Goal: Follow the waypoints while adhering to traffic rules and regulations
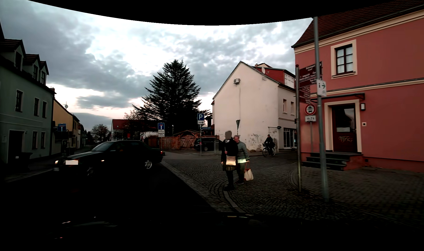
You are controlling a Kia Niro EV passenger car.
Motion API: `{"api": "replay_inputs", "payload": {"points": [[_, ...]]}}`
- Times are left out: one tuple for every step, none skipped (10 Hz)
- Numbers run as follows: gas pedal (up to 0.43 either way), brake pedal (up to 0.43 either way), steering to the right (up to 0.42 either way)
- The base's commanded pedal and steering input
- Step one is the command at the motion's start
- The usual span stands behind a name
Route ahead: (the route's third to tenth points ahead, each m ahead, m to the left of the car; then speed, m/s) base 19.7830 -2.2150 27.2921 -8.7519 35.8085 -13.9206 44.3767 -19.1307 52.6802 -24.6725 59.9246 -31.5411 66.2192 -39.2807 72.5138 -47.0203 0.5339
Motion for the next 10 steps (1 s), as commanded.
{"api": "replay_inputs", "payload": {"points": [[0.000, 0.171, -0.687], [0.000, 0.171, -0.687], [0.000, 0.171, -0.687], [0.000, 0.159, -0.687], [0.000, 0.152, -0.687], [0.000, 0.146, -0.688], [0.000, 0.128, -0.690], [0.000, 0.128, -0.692], [0.000, 0.128, -0.694], [0.000, 0.128, -0.694]]}}
